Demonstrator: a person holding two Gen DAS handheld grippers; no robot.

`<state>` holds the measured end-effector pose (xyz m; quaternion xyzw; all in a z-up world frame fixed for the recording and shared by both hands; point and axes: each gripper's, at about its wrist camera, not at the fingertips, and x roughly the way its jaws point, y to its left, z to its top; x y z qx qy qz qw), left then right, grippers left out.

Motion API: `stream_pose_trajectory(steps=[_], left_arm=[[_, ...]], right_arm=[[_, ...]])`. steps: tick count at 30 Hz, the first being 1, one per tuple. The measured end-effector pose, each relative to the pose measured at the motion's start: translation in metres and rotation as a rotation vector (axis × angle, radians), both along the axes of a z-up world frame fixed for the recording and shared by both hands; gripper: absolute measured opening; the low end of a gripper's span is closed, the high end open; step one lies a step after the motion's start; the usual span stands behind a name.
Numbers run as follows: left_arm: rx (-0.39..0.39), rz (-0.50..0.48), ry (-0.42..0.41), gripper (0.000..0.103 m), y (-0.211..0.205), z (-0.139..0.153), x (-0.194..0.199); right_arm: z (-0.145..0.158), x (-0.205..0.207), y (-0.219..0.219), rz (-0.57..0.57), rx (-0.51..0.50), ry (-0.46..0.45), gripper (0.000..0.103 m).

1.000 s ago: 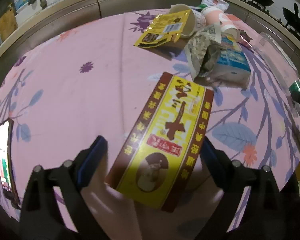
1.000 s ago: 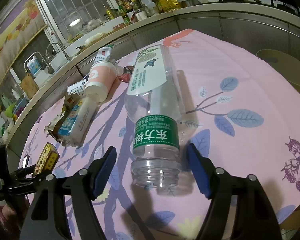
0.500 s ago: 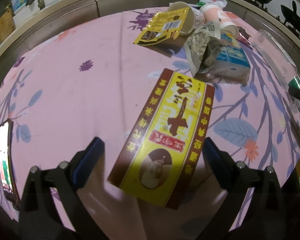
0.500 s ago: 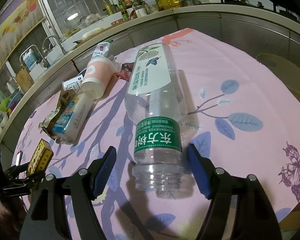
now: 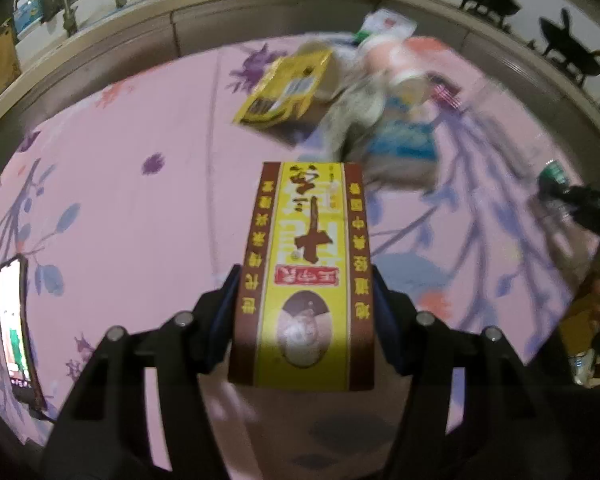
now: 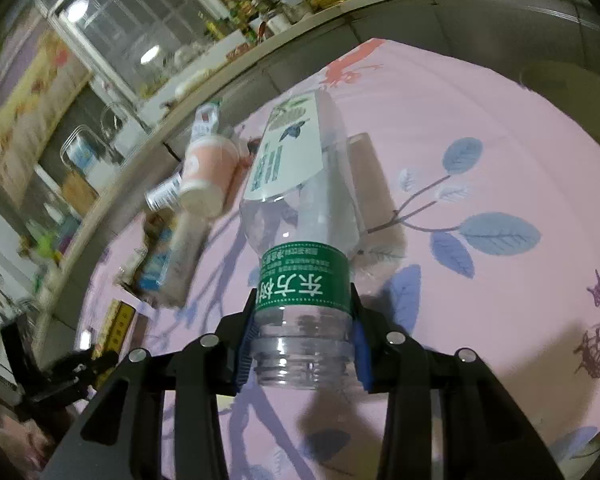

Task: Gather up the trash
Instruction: 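Carry bottle and yellow box to the bin and release both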

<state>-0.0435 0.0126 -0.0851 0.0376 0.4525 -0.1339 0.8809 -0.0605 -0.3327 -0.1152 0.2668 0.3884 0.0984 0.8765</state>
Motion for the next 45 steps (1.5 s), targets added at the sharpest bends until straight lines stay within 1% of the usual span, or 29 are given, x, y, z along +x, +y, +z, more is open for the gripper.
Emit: stream_pose_trajectory(steps=[3,6,10,13,17,18,19,24,25,28,29,32,34,35,36,37,38,40,42,45], left_arm=[[-0.039,-0.039,-0.023,0.058,-0.011,0.017,-0.004],[-0.074,-0.085,-0.033,0.058,-0.029,0.031,0.001],[-0.1,-0.169,-0.03,0.058,-0.066,0.042,0.019],[-0.093,-0.241,-0.035,0.058,-0.101,0.047,0.029],[-0.086,-0.355,-0.024,0.058,-0.161,0.049,0.05],[-0.083,-0.392,-0.021,0.058,-0.182,0.05,0.057],[-0.079,-0.411,-0.02,0.058,-0.191,0.05,0.059],[-0.073,-0.565,-0.03,0.058,-0.282,0.056,0.081],[-0.08,-0.6,-0.019,0.058,-0.305,0.056,0.088],[-0.078,-0.67,0.002,0.058,-0.357,0.053,0.101],[-0.071,-0.707,0.011,0.058,-0.384,0.051,0.107],[-0.049,-0.762,0.031,0.058,-0.438,0.046,0.12],[-0.029,-0.769,0.053,0.058,-0.475,0.04,0.132],[-0.018,-0.763,0.063,0.06,-0.488,0.036,0.137],[-0.007,-0.758,0.08,0.065,-0.5,0.032,0.143],[0.005,-0.75,0.096,0.08,-0.51,0.029,0.148],[0.007,-0.741,0.108,0.083,-0.522,0.024,0.156],[0.001,-0.742,0.109,0.083,-0.534,0.022,0.163],[0.012,-0.737,0.108,0.083,-0.543,0.022,0.167],[-0.012,-0.722,0.101,0.083,-0.541,0.029,0.167]], right_arm=[[0.001,-0.004,-0.017,-0.024,0.096,-0.005,0.038],[-0.001,-0.009,-0.036,-0.054,0.192,-0.009,0.038],[-0.003,-0.015,-0.058,-0.099,0.236,-0.025,0.038],[-0.003,-0.022,-0.075,-0.136,0.259,-0.039,0.038],[-0.002,-0.035,-0.102,-0.201,0.278,-0.065,0.038],[-0.003,-0.037,-0.107,-0.214,0.28,-0.071,0.038],[-0.002,-0.041,-0.114,-0.23,0.281,-0.079,0.038],[0.001,-0.049,-0.153,-0.327,0.274,-0.112,0.038],[0.0,-0.05,-0.162,-0.353,0.273,-0.113,0.038],[-0.005,-0.05,-0.187,-0.416,0.278,-0.109,0.038],[-0.008,-0.049,-0.197,-0.436,0.293,-0.104,0.038],[-0.016,-0.046,-0.224,-0.48,0.361,-0.085,0.038],[-0.02,-0.042,-0.24,-0.517,0.411,-0.07,0.039],[-0.022,-0.04,-0.247,-0.533,0.44,-0.064,0.04],[-0.023,-0.037,-0.254,-0.548,0.461,-0.06,0.044],[-0.021,-0.033,-0.258,-0.556,0.46,-0.065,0.052],[-0.018,-0.031,-0.265,-0.564,0.448,-0.081,0.057],[-0.01,-0.03,-0.27,-0.576,0.398,-0.111,0.058],[-0.003,-0.029,-0.271,-0.574,0.362,-0.135,0.058],[0.0,-0.029,-0.268,-0.581,0.325,-0.161,0.058]])
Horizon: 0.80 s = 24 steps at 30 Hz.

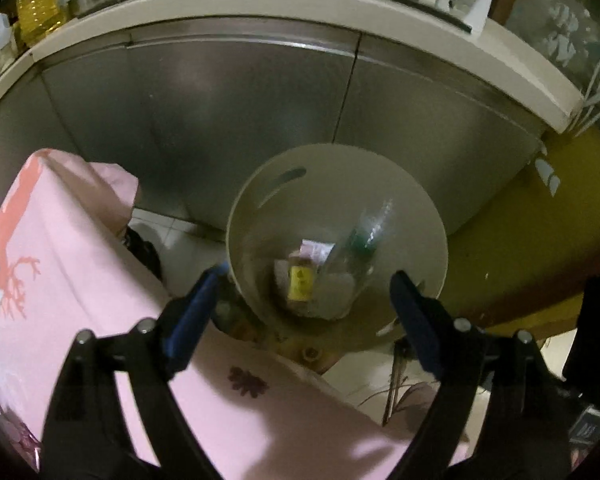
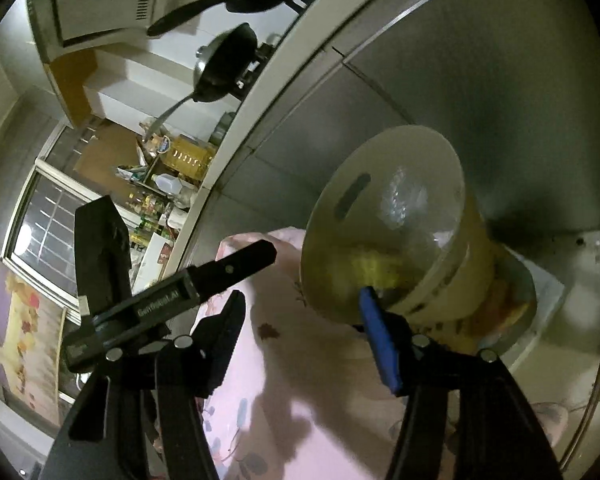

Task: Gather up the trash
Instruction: 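Carry bottle and yellow box to the bin and release both, then return both tools to the table and grasp the clear wrapper with left tool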

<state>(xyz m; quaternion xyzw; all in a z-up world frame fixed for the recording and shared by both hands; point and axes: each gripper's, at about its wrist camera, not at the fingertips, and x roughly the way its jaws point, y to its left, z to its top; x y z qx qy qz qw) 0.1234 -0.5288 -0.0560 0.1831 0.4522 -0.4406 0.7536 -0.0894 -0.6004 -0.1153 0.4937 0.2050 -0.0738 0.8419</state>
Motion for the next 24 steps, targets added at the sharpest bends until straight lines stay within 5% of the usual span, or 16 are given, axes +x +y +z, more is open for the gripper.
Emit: stream_pose_trajectory(steps=[10,24], left_arm=[[-0.121,0.098,-0.022,0.083,0.09,0.02,-0.034],[-0.19,0.404,-0.236,0.084,0.348,0.041,-0.116]], right_arm=[[0.007,-0.008,0.034,0.036,-0.082,-0.009,0.058],[0.023,0.038,0.169,0.343,-0.162,0.044,0.058]])
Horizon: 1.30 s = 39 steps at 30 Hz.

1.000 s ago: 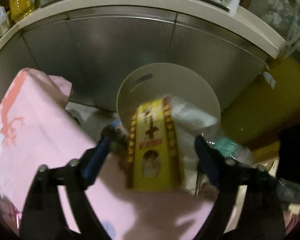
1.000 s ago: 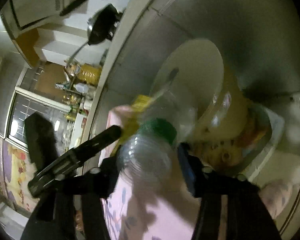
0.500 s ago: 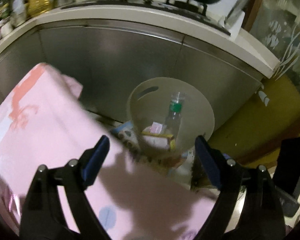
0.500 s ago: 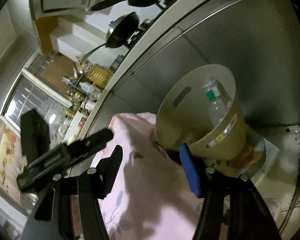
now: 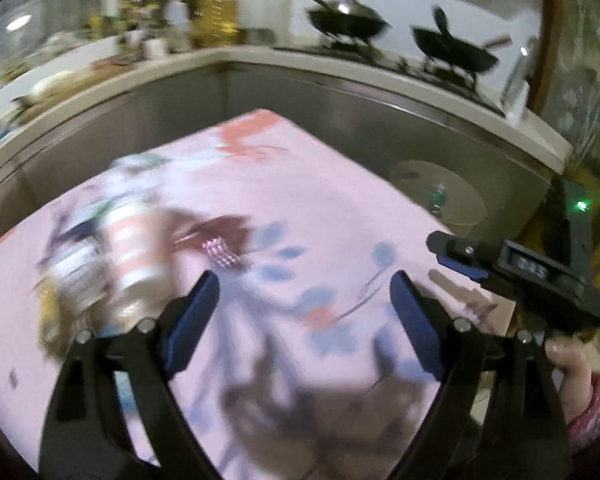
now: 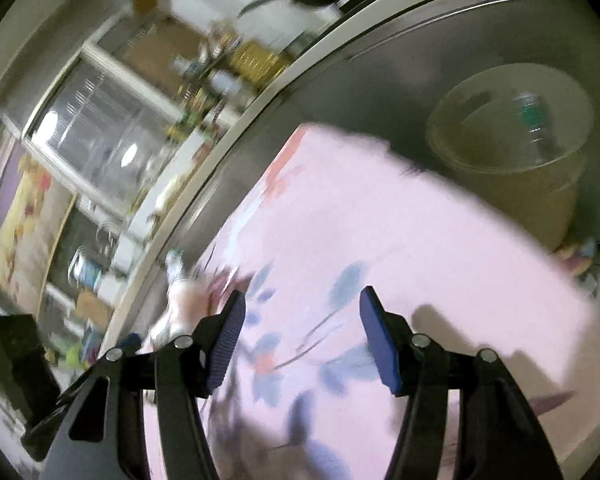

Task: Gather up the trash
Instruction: 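Return both tools to the table and grasp the clear wrapper with left tool, then grasp the milk carton with the right tool while the left tool holds the wrapper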

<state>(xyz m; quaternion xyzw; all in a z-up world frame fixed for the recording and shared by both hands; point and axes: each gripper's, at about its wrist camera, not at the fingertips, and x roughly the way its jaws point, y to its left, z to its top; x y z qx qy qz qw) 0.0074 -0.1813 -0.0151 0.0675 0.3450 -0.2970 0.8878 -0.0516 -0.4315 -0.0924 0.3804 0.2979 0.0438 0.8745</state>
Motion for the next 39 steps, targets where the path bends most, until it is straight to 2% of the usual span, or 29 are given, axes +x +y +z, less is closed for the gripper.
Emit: stream_pose_trajectory(steps=[6,8,13,15,17,21,23,24,31,37,39], left_arm=[[0.006,0.191,-0.02,0.084,0.107,-0.01,-0.013],[-0.02,0.259,-0.002,0.084,0.142,-0.014,-0.011],[-0.071,0.357,0.072,0.083,0.187,-0.034,0.01],[-0.072,0.363,0.091,0.081,0.192,-0.042,0.017],[-0.077,0.347,0.112,0.07,0.189,-0.048,0.023],[-0.064,0.297,0.128,0.062,0.179,-0.061,0.031],[-0.061,0.276,0.152,0.039,0.175,-0.07,0.036],[-0.075,0.261,0.169,0.031,0.175,-0.073,0.038],[-0.134,0.271,0.144,0.019,0.202,-0.07,0.027],[-0.177,0.293,0.143,0.019,0.231,-0.07,0.008],[-0.187,0.289,0.144,0.019,0.238,-0.071,0.001]], right_arm=[[0.012,0.031,0.081,0.175,-0.08,0.024,0.058],[0.015,0.041,0.108,0.233,-0.11,0.029,0.058],[0.013,0.056,0.164,0.34,-0.146,0.06,0.058],[0.008,0.062,0.18,0.379,-0.147,0.084,0.058],[0.006,0.065,0.196,0.412,-0.169,0.102,0.058],[0.004,0.066,0.221,0.457,-0.24,0.107,0.058],[0.003,0.067,0.229,0.469,-0.252,0.118,0.058],[0.003,0.068,0.23,0.47,-0.253,0.122,0.058],[0.008,0.072,0.259,0.477,-0.339,0.107,0.058],[0.004,0.073,0.29,0.47,-0.455,0.107,0.071],[0.0,0.074,0.299,0.468,-0.476,0.119,0.073]])
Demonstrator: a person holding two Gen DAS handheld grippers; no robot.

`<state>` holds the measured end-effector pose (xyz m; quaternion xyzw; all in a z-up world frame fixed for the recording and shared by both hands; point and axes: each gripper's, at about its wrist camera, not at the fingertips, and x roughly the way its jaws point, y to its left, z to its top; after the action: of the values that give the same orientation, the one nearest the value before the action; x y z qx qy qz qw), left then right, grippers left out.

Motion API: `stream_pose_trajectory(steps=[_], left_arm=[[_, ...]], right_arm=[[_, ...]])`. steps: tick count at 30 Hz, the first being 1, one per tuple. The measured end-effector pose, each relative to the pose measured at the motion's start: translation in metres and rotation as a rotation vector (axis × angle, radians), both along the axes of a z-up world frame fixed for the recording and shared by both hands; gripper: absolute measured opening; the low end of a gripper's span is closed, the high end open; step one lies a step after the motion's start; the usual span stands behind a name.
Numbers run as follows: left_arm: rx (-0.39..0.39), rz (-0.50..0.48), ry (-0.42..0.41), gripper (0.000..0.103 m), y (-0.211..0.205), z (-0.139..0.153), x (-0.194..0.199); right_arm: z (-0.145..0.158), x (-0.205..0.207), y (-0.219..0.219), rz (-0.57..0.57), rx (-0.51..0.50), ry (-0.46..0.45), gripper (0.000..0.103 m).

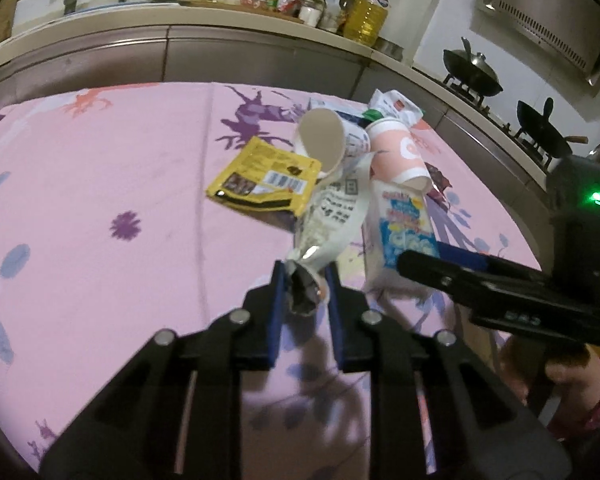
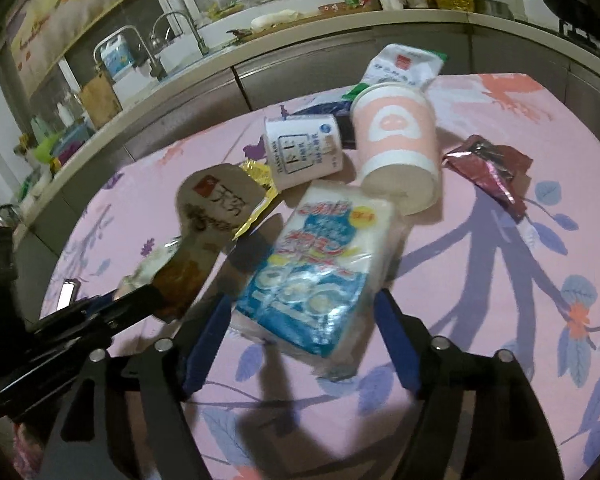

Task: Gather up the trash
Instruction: 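Grasp the milk carton with the right tool while the left tool holds the wrapper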

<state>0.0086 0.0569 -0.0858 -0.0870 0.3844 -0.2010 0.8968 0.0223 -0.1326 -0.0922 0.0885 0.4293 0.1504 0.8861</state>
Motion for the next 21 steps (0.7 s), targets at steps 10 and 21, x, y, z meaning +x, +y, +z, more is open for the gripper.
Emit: stream_pose_trajectory(steps=[10,21], left_arm=[[-0.037,-0.008,-0.003,0.019,0.022,-0.009,-0.013],[-0.08,-0.043,-0.007,0.019,0.028,-0.013,-0.013]], right_arm=[[-0.014,0.005,0.024,-0.057,-0.107,0.005,0.076],[-0.013,0.004,0.006,-0.121,-0.123,0.022,0.041]])
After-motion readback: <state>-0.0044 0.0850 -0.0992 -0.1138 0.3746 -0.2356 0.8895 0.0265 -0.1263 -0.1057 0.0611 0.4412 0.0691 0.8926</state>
